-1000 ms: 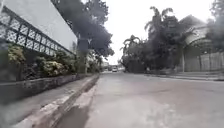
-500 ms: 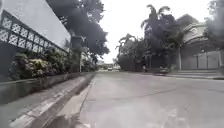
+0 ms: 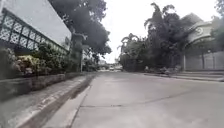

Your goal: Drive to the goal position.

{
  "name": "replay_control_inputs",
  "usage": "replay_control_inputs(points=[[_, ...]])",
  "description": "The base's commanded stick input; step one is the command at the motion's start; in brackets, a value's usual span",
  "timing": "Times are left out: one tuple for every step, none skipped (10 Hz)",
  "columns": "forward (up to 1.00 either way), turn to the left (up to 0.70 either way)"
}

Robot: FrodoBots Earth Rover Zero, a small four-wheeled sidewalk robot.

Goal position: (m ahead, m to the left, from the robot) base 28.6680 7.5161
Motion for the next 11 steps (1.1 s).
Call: replay_control_inputs(points=[[0.7,0.0],[0.7,0.0],[0.7,0.0],[0.7,0.0],[0.7,0.0],[0.7,0.0],[0.7,0.0],[0.7,0.0],[0.7,0.0],[0.7,0.0],[0.7,0.0]])
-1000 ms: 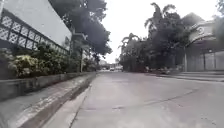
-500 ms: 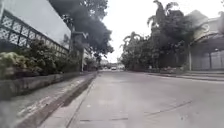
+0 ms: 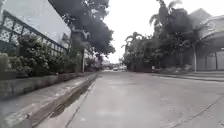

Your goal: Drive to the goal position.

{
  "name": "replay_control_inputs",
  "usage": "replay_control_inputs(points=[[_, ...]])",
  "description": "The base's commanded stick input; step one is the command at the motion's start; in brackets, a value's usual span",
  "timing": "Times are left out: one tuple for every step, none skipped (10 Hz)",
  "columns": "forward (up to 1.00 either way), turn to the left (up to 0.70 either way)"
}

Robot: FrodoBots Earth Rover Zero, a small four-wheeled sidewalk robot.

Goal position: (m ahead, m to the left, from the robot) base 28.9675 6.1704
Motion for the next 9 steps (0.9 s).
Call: replay_control_inputs(points=[[0.7,0.0],[0.7,0.0],[0.7,-0.14],[0.7,-0.3],[0.7,-0.18],[0.7,-0.01],[0.7,0.0],[0.7,0.0],[0.7,0.0]])
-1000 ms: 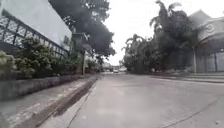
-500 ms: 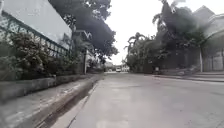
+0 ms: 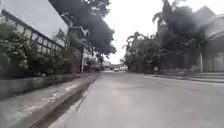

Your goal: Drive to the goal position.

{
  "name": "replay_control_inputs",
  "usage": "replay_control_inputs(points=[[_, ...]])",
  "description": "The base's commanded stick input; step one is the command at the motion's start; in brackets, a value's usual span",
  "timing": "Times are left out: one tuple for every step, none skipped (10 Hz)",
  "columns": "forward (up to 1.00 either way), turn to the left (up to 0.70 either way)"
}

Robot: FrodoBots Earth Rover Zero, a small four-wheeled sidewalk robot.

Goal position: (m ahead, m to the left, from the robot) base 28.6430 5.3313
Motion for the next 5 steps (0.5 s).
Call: replay_control_inputs(points=[[0.7,0.0],[0.7,0.0],[0.7,-0.03],[0.7,-0.23],[0.7,-0.31]])
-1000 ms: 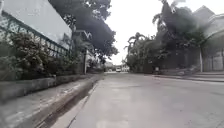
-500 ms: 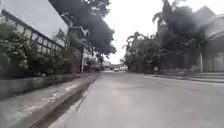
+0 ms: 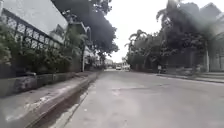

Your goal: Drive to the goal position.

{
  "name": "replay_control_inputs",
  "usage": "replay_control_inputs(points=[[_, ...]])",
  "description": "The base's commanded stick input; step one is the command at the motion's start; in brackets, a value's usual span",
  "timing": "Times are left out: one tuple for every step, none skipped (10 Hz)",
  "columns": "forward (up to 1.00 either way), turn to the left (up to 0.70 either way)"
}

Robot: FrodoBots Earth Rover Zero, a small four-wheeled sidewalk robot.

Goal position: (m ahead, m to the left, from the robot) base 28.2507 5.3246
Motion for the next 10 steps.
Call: replay_control_inputs(points=[[0.7,-0.31],[0.7,-0.32],[0.7,0.0],[0.7,0.0],[0.7,0.0],[0.7,0.0],[0.7,0.0],[0.7,-0.11],[0.7,-0.31],[0.7,-0.18]])
